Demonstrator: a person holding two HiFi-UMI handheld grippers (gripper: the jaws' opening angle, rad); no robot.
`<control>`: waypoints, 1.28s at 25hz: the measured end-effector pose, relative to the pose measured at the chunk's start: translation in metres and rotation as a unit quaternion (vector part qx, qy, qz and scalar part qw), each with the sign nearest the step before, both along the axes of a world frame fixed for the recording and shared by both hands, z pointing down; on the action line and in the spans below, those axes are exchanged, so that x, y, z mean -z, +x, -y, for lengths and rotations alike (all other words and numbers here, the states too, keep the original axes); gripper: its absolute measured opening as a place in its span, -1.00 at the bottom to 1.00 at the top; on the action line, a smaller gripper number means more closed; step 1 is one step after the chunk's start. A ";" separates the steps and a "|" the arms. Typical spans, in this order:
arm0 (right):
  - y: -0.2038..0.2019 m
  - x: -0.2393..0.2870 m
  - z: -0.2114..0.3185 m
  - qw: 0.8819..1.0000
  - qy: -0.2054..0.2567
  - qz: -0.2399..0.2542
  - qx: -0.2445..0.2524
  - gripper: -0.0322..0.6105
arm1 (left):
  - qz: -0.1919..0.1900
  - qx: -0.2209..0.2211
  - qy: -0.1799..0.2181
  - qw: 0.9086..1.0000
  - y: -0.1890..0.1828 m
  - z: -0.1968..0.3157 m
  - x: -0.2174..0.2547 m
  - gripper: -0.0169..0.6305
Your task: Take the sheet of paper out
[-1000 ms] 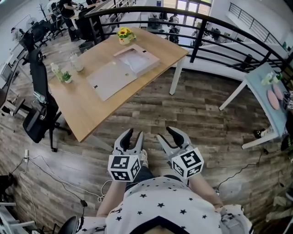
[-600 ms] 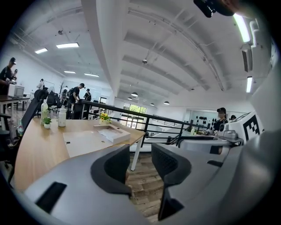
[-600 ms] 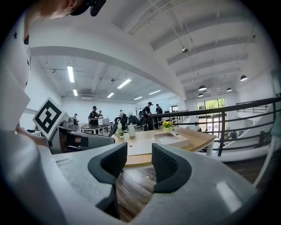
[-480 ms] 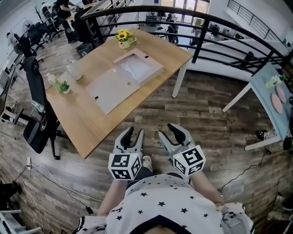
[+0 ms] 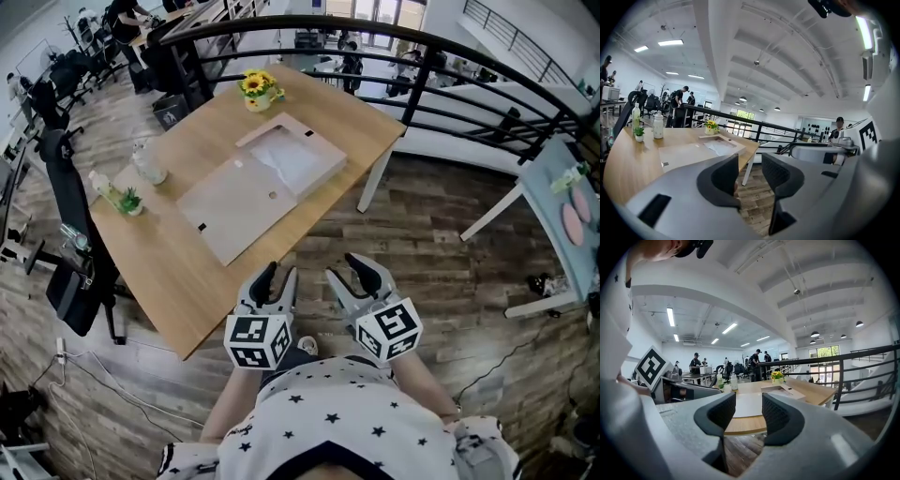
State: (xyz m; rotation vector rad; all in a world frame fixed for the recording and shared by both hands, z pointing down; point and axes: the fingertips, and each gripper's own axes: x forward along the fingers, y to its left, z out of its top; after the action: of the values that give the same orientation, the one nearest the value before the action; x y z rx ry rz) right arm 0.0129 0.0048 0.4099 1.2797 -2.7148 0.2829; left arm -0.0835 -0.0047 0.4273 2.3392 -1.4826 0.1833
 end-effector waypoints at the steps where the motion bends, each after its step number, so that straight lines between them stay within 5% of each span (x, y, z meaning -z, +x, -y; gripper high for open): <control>1: -0.002 -0.001 0.009 1.000 0.000 0.000 0.000 -0.41 | 0.001 -0.002 0.000 1.000 -0.001 0.009 -0.001 -0.50; 19: -0.020 -0.015 0.096 1.000 -0.023 0.002 0.009 -0.41 | -0.004 0.026 -0.027 0.999 -0.028 0.099 -0.019 -0.50; 32: -0.020 -0.002 0.216 0.998 -0.002 0.003 0.061 -0.41 | -0.008 0.077 -0.014 0.997 -0.028 0.204 -0.013 -0.50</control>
State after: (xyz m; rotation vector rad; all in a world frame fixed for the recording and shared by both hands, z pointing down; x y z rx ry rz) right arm -0.0071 -0.2114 0.4116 1.1088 -2.7817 0.2795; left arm -0.1119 -0.2088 0.4406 2.1891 -1.6334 0.1446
